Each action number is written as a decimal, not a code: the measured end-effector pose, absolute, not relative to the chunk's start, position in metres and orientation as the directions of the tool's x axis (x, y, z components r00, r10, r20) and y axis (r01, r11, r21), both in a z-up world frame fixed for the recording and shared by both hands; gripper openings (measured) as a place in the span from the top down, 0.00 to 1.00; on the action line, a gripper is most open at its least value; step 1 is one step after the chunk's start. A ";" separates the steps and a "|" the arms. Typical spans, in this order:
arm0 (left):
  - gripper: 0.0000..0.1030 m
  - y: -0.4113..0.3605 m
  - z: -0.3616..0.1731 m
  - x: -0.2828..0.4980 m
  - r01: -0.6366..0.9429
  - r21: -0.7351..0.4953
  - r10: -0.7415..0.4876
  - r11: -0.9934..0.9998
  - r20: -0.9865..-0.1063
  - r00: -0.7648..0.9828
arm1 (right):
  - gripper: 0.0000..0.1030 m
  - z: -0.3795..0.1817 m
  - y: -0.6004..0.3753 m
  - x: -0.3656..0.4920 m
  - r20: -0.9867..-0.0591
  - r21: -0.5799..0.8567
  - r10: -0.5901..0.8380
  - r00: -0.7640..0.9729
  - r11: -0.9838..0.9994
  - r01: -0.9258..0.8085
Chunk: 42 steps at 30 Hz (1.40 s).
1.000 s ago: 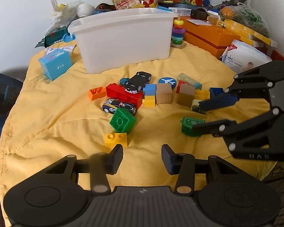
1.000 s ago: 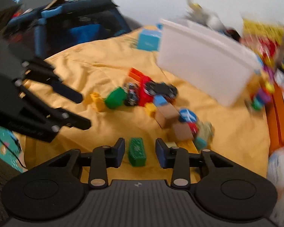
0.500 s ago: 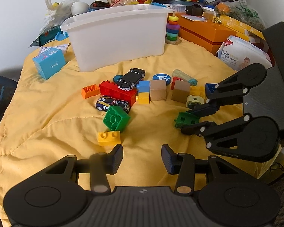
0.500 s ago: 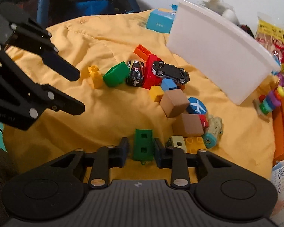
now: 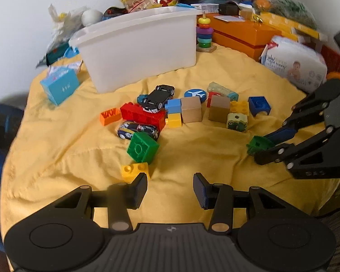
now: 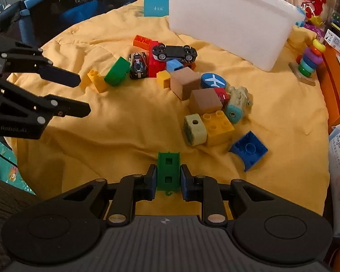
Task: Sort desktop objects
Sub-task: 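Grasp the green Lego brick with the right tool, then grasp the small yellow brick with the left tool while the right tool holds the green brick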
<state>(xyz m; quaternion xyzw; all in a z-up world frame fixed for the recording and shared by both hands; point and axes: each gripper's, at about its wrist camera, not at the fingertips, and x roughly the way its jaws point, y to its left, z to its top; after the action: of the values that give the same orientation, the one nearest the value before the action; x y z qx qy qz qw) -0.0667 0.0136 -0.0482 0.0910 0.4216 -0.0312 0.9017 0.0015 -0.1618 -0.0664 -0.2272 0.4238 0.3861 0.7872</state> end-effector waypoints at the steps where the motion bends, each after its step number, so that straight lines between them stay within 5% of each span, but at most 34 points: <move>1: 0.52 0.011 -0.049 -0.065 0.138 0.169 0.041 0.976 -0.764 0.644 | 0.77 -0.066 -0.161 0.001 -0.842 -0.038 0.414 0.347 0.595 -0.803; 12: 0.53 0.013 -0.067 -0.033 0.130 0.340 0.184 0.932 -0.749 0.637 | 0.76 -0.068 -0.163 -0.003 -0.836 -0.057 0.411 0.365 0.596 -0.801; 14: 0.64 0.021 -0.071 -0.033 0.113 0.314 0.183 0.943 -0.770 0.611 | 0.76 -0.068 -0.163 -0.004 -0.835 -0.061 0.410 0.367 0.595 -0.802; 23: 0.65 0.025 -0.059 -0.060 0.182 0.088 -0.041 0.979 -0.793 0.608 | 0.76 -0.067 -0.168 -0.006 -0.829 -0.057 0.414 0.377 0.607 -0.792; 42: 0.67 0.009 -0.059 -0.067 0.235 0.068 -0.095 0.970 -0.783 0.615 | 0.77 -0.064 -0.171 -0.006 -0.811 -0.047 0.437 0.388 0.613 -0.789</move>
<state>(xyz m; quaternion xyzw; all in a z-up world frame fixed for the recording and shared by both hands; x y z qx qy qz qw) -0.0671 0.0090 -0.0594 0.0819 0.4289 -0.0921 0.8949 -0.0061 -0.1713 -0.0643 -0.2193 0.4007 0.3815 0.8036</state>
